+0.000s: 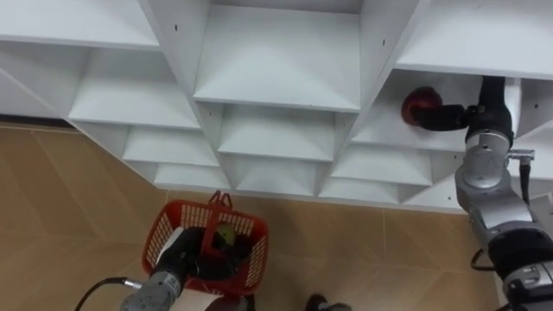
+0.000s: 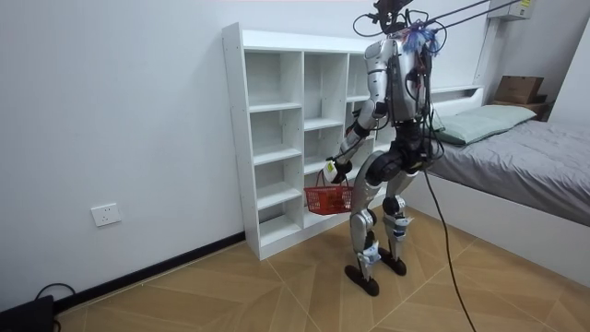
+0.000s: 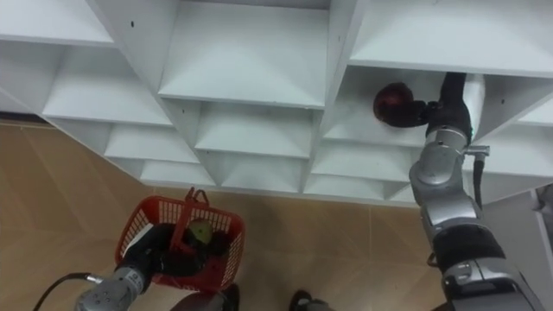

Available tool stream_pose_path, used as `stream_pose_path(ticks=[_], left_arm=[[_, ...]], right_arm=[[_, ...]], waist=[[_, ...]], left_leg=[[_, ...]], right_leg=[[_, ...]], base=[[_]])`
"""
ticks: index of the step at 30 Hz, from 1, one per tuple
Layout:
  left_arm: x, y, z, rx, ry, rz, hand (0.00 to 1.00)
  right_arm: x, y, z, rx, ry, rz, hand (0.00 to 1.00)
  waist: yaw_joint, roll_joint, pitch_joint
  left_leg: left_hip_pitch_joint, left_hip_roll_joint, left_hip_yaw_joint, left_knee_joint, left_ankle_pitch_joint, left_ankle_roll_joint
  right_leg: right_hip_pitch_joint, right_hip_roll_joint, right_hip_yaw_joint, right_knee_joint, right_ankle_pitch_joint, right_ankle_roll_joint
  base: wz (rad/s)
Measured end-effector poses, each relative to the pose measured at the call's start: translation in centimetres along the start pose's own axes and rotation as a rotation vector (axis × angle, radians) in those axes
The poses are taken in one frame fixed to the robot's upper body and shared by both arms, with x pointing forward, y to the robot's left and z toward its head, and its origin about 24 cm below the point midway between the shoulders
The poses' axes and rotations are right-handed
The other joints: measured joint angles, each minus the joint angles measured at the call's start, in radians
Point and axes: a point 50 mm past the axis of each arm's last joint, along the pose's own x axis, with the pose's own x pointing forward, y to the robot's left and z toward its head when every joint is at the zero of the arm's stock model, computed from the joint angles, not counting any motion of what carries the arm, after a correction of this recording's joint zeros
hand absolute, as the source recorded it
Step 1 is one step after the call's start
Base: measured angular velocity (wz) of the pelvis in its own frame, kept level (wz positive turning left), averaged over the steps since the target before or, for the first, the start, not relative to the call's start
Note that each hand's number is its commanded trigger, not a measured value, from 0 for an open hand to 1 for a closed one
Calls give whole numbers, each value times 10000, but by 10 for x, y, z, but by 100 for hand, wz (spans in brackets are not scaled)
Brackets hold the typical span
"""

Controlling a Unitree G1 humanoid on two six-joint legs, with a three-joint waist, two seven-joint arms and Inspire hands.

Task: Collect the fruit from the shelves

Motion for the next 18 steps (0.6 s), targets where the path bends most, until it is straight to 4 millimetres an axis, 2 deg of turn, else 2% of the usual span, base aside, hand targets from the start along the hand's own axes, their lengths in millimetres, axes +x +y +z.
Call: stream_pose_path(ticks=[18], left_arm=[[3, -11, 6, 434, -133, -363, 100]], right_arm=[[0, 0, -2, 795, 445, -155, 0]], waist=[[33, -108, 29]], left_leg=[[-347, -24, 25, -246, 53, 29]], right_leg=[[-392, -2, 27, -162, 29, 40]], base=[[0]])
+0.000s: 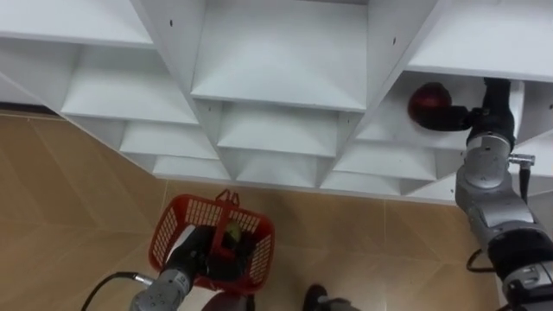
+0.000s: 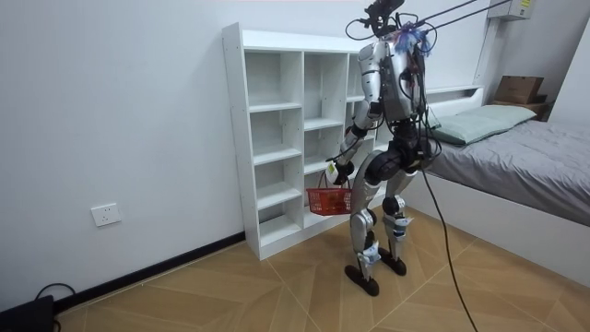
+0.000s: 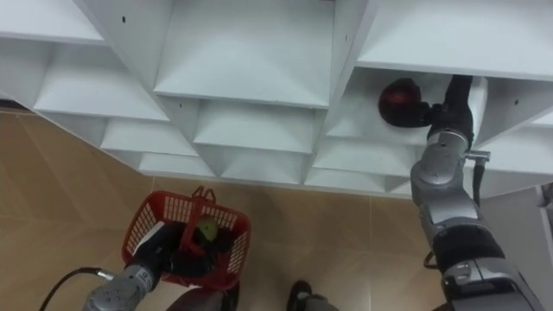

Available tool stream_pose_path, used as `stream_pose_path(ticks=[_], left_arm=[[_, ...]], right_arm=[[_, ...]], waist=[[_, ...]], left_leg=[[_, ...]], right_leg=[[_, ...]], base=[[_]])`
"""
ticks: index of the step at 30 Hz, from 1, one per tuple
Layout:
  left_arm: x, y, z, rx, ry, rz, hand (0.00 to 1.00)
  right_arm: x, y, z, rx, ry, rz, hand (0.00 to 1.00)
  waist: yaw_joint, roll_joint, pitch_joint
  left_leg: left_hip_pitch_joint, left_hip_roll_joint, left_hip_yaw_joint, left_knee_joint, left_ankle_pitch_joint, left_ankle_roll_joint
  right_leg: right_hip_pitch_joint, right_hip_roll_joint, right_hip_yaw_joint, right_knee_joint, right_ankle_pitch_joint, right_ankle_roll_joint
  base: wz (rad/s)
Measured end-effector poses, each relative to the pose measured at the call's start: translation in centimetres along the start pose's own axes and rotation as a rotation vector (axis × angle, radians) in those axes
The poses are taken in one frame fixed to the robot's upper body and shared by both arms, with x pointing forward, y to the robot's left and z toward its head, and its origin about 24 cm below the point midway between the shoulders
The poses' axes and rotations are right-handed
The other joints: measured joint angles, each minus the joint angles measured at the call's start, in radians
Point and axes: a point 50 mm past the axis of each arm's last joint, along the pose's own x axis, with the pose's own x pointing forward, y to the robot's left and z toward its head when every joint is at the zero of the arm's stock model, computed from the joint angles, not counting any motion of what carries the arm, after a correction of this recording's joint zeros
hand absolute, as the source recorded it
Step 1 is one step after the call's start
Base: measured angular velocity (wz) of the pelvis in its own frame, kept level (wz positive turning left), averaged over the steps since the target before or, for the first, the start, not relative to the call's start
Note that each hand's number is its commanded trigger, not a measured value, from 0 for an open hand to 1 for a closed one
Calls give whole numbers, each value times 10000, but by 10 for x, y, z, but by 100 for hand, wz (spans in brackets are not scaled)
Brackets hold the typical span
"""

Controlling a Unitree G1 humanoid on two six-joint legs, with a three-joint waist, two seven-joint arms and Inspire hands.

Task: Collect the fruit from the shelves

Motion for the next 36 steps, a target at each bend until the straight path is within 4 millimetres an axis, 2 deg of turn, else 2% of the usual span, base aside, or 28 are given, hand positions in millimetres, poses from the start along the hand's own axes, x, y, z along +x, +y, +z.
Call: stream_pose_path(ticks=[11, 19, 24, 29, 36], left_arm=[[0, -3, 0, 111, 1, -152, 100], [2, -3, 4, 120, -104, -153, 100], [4, -5, 8, 248, -213, -234, 100], [5, -7, 12, 236, -305, -271, 100], [5, -7, 12, 85, -304, -205, 100]], right_arm=[[0, 0, -2, -181, 129, 18, 0], [0, 2, -3, -997, 124, 255, 0], [1, 4, -1, -1122, 202, 465, 0], [5, 6, 7, -1095, 23, 570, 0], [4, 8, 4, -1381, 24, 818, 0]], waist=[[-51, -15, 2], [-69, -44, 2], [-66, -147, 60], [-51, -150, 62], [-48, -149, 63]], left_leg=[[-166, 8, -21, 95, 0, 0], [-299, 29, 18, 115, 10, 5], [-301, 53, 47, 110, 10, 4], [-303, 67, 43, 110, 10, 5], [-303, 116, 10, 102, 10, 4]], right_leg=[[-109, 5, -31, -6, 6, 5], [-280, 8, -5, 60, 38, -14], [-280, 29, 9, 28, 48, -23], [-244, 47, 1, -42, 69, -7], [-178, 88, -68, -147, 117, -20]], base=[[0], [0], [0], [0], [0]])
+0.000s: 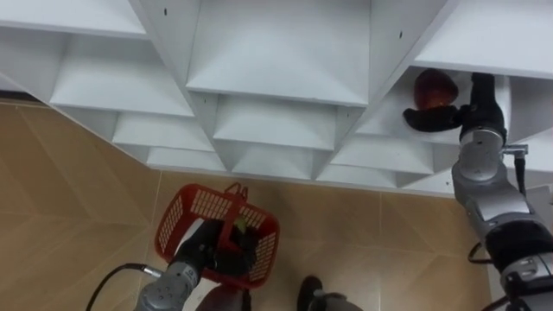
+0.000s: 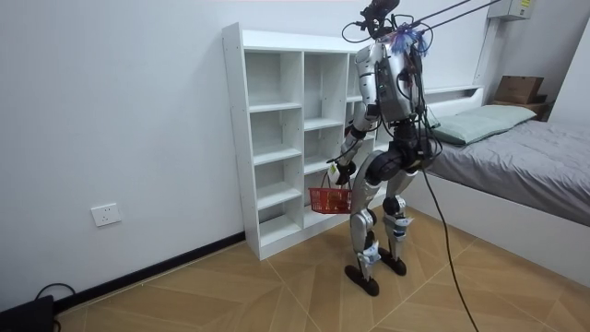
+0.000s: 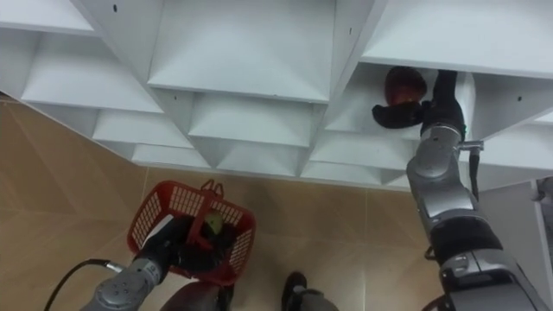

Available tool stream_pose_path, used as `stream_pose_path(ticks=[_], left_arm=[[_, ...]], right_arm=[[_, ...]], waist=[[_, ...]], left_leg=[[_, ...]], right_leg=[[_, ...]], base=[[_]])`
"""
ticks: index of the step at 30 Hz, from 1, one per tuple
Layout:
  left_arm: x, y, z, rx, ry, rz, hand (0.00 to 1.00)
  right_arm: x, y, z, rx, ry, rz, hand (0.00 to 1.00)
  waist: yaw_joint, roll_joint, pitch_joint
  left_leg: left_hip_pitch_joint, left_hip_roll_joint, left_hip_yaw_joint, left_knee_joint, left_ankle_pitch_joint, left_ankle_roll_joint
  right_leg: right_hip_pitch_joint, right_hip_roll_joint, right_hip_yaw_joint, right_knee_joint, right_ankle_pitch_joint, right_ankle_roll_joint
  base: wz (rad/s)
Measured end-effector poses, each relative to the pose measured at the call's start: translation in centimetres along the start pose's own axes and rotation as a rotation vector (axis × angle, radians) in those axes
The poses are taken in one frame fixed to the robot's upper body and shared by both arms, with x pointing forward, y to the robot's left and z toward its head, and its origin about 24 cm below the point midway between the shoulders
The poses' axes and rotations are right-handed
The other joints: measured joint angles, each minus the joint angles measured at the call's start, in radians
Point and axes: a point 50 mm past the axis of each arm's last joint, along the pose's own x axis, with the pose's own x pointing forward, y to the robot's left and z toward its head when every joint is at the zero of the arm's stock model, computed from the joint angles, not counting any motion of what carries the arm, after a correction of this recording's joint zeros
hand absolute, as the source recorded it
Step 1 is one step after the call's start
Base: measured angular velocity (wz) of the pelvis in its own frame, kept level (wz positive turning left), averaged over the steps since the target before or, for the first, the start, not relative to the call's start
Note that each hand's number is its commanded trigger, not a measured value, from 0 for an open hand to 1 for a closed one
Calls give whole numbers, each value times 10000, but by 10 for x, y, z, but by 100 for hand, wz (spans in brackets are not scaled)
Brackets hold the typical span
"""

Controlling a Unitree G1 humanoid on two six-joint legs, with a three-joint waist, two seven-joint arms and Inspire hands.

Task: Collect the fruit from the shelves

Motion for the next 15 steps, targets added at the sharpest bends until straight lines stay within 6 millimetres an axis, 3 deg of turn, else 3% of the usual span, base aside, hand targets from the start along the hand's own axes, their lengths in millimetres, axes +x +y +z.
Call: stream_pose_path(ticks=[15], left_arm=[[1, 0, 2, 4, -35, 99, 100]], right_arm=[[-1, 4, 0, -606, -182, 329, 0]], waist=[[86, 34, 18]], left_leg=[[-18, 61, -30, -215, 74, -27]], right_leg=[[67, 81, -108, -346, 155, -23]], base=[[1]])
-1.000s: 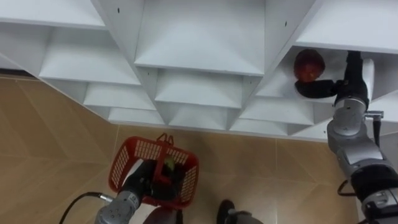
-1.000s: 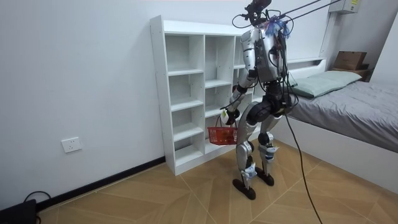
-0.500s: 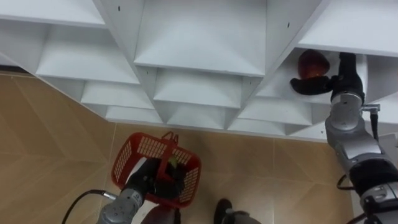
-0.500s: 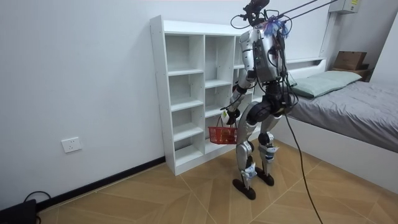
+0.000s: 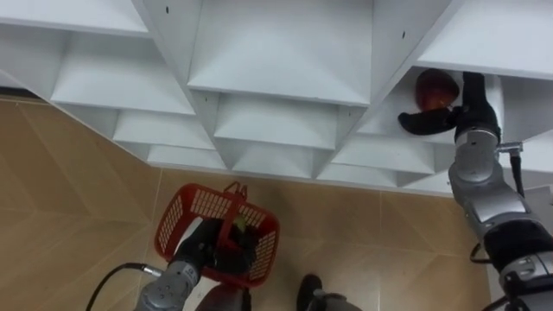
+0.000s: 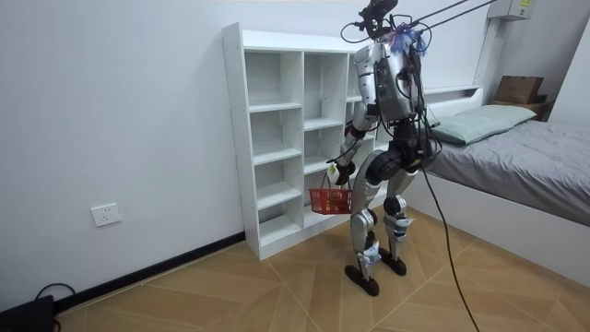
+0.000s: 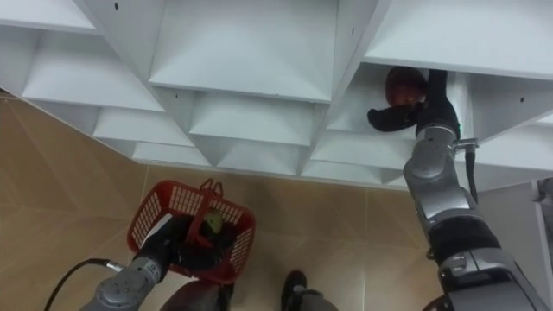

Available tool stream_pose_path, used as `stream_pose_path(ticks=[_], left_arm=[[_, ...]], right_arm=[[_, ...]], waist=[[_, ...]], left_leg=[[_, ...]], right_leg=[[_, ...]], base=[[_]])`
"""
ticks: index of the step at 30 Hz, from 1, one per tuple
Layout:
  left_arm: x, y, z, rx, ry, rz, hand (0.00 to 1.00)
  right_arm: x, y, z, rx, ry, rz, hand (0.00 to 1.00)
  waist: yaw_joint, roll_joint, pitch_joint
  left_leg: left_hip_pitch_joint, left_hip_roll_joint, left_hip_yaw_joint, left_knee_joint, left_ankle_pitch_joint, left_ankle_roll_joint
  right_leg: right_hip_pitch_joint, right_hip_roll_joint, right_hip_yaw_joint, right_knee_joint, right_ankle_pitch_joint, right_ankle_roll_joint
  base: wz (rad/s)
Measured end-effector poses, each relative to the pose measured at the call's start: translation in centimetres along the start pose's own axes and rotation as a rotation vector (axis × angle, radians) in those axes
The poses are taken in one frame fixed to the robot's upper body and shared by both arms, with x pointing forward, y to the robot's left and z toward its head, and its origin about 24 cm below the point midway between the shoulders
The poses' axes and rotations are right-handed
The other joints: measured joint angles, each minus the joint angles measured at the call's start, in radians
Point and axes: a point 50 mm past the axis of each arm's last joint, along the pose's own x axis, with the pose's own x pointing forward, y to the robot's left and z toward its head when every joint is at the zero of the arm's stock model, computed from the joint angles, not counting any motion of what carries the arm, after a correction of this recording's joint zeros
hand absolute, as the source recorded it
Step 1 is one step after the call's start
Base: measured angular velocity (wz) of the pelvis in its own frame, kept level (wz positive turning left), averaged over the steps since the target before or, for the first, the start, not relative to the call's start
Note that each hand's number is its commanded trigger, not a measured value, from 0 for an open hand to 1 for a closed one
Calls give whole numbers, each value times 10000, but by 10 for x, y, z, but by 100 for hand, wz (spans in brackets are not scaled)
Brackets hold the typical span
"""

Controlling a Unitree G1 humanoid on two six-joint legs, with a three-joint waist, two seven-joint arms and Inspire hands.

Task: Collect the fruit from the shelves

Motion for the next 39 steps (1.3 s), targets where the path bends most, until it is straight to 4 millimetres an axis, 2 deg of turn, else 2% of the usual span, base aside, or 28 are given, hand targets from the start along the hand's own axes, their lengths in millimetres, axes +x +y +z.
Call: stream_pose_path(ticks=[10, 16, 17, 18, 19, 20, 28, 39], left_arm=[[3, -3, 6, 172, -119, 8, 100], [4, -4, 9, 275, -193, -22, 100], [4, -4, 9, 276, -192, -23, 100], [4, -4, 9, 276, -192, -27, 100], [4, -4, 9, 277, -192, -28, 100], [4, -4, 9, 277, -194, -27, 100], [4, -5, 9, 287, -204, -33, 100], [5, -4, 12, 323, -294, -40, 100]], right_arm=[[-1, 1, -10, -234, 379, 25, 0], [-1, 2, -9, -265, 313, 72, 0], [-1, 2, -9, -263, 310, 72, 15], [-1, 2, -9, -256, 295, 71, 50], [-1, 2, -9, -252, 285, 70, 76], [-1, 2, -8, -245, 268, 68, 98], [3, -6, -4, -667, 1, -459, 100], [4, -5, -2, -705, -105, -382, 100]], waist=[[-20, 58, 39], [-2, 87, 59], [-2, 87, 59], [-3, 86, 58], [-6, 86, 58], [-11, 85, 57], [-18, 71, 49], [-11, 70, 44]], left_leg=[[17, 24, 28, -22, 5, -9], [17, 24, 37, -36, 12, -20], [17, 24, 39, -44, 13, -21], [17, 23, 42, -48, 19, -21], [18, 23, 43, -49, 21, -21], [22, 23, 46, -57, 25, -23], [44, 22, 49, -79, 35, -26], [62, 39, 25, -129, 97, -61]], right_leg=[[18, -1, -56, 28, 20, -23], [0, -10, -56, 13, 21, -26], [-2, -10, -56, 9, 21, -26], [-6, -10, -52, 4, 21, -26], [-8, -11, -52, 0, 21, -26], [-10, -10, -51, -4, 21, -26], [-9, -10, -47, -2, 22, -27], [5, 11, -77, 13, 76, -78]], base=[[0], [0], [0], [0], [0], [0], [0], [0]])
